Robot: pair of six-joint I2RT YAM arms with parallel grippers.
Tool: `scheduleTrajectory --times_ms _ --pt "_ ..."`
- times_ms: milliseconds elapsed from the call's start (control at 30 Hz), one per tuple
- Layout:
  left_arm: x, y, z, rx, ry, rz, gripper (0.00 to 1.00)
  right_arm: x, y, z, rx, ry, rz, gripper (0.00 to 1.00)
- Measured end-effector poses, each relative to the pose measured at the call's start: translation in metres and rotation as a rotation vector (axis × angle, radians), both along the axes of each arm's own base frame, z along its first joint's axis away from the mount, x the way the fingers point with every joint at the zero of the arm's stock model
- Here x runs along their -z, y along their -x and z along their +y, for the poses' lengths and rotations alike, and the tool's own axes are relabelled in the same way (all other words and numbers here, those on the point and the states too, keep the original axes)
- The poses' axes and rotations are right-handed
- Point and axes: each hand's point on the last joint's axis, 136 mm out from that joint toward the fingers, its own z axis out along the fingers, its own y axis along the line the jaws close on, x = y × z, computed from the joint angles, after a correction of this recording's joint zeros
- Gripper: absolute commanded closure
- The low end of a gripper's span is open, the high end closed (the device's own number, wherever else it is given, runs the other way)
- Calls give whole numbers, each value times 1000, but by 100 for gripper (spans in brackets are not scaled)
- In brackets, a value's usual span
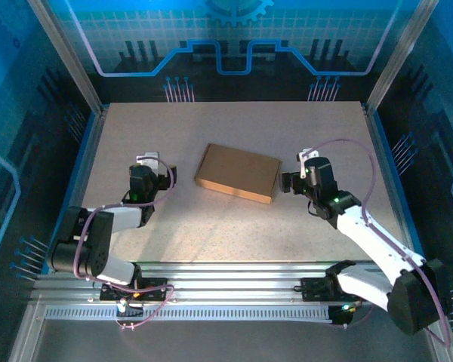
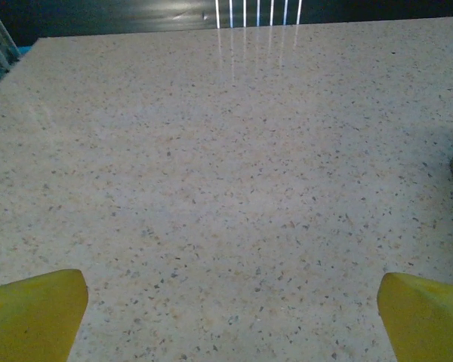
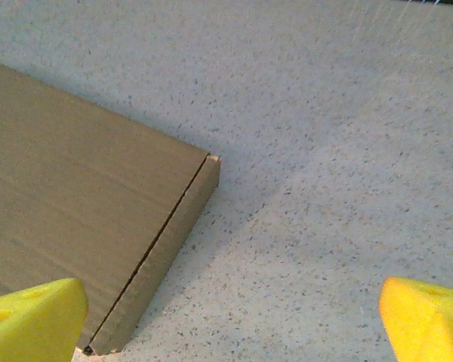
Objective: Fold the paper box
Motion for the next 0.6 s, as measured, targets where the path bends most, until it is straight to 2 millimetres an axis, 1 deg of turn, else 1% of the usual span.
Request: scheduleTrajectory --times_ms 167,367,500,567,600 --pt "11 -1 16 -38 40 -5 1 -14 3 -11 23 30 -66 0" --pt "7 -2 13 -24 67 -36 1 -16 -5 -22 34 76 -88 0" --pt "6 -2 6 17 86 -38 1 -12 -18 -31 55 97 -113 0" --pt "7 -2 4 30 91 -37 1 -2 -23 -35 61 108 -122 0" --pt "6 -2 4 32 93 -37 1 7 -24 -38 63 118 -117 0"
